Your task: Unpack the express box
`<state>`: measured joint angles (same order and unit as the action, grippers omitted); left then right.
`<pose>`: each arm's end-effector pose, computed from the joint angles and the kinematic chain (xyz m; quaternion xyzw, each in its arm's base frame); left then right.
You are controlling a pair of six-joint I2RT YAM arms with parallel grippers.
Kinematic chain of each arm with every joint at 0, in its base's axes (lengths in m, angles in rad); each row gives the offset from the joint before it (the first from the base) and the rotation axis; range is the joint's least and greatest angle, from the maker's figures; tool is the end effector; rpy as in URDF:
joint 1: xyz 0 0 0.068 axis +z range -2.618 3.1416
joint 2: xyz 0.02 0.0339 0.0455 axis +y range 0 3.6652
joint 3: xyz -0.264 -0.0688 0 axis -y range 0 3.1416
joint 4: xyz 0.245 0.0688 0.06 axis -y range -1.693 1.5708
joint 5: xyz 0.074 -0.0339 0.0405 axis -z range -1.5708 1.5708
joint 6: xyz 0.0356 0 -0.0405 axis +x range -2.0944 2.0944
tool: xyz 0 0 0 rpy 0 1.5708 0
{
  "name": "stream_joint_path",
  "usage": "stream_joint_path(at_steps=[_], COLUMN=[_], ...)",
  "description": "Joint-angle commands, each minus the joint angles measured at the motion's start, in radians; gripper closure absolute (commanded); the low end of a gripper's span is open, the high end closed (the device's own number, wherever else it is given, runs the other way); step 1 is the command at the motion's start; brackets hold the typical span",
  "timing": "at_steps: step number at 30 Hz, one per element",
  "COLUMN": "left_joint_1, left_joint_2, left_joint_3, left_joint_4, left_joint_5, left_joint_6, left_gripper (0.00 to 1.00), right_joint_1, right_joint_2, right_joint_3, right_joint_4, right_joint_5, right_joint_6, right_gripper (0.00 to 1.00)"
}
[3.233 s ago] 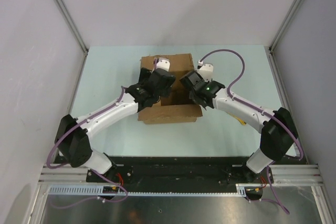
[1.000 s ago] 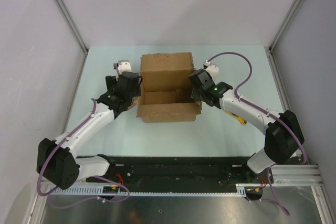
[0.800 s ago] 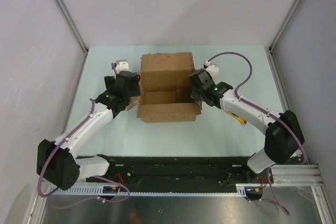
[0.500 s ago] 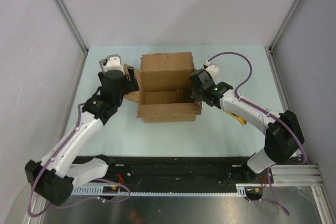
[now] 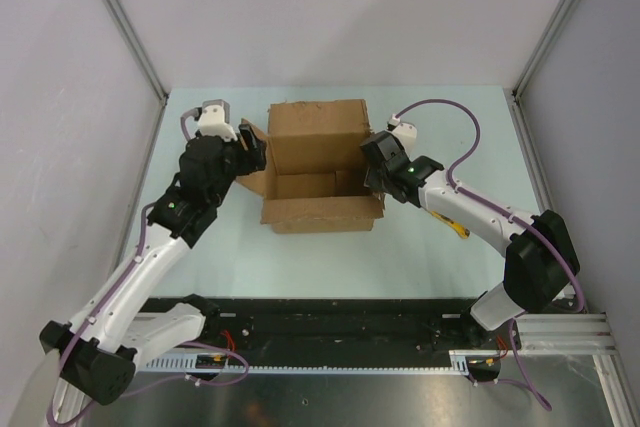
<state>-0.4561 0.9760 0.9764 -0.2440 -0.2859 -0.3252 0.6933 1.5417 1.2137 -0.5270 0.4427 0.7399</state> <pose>0.2037 -0.0888 0.3662 -0.0366 0.7838 -0.1284 0.6065 0.2661 0.2012 0.2752 0.0982 0.9117 0.0694 0.3928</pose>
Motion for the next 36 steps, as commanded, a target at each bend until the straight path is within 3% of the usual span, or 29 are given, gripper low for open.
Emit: stream_joint_path(at_steps=[1,3,6,15,20,26,31,36], left_joint_1=[-0.004,-0.004,-0.004,-0.004,-0.004,-0.001,0.008,0.027], left_joint_2=[0.015,0.021,0.042,0.101,0.141,0.266,0.328,0.354], left_joint_3=[0.033,0.042,0.048,-0.030,-0.050,-0.039,-0.008,0.014], left_joint_4=[0.052,0.052,0.052,0.051,0.045,0.040,0.023,0.014], left_joint_5=[0.091,0.105,0.117,0.024,-0.007,0.075,0.099,0.128], left_joint_6=[-0.003,-0.018,-0.031,-0.032,-0.020,-0.012,-0.023,-0.005], left_gripper=[0.40,0.51,0.51,0.30,0.26,0.25,0.40,0.73], right_joint_1=[-0.006,-0.009,-0.009,-0.012,-0.015,-0.018,-0.021,-0.021], right_joint_2=[0.003,0.003,0.003,0.003,0.006,0.009,0.008,0.003], right_joint_3=[-0.013,-0.013,-0.013,-0.013,-0.013,-0.013,-0.013,-0.013], right_joint_4=[0.024,0.022,0.024,0.032,0.032,0.035,0.039,0.051], right_joint_5=[-0.007,-0.009,-0.009,-0.009,-0.013,-0.021,-0.036,-0.067], right_joint_6=[0.004,0.007,0.010,0.015,0.021,0.024,0.013,-0.008], right_gripper=[0.63,0.63,0.64,0.64,0.63,0.64,0.64,0.64])
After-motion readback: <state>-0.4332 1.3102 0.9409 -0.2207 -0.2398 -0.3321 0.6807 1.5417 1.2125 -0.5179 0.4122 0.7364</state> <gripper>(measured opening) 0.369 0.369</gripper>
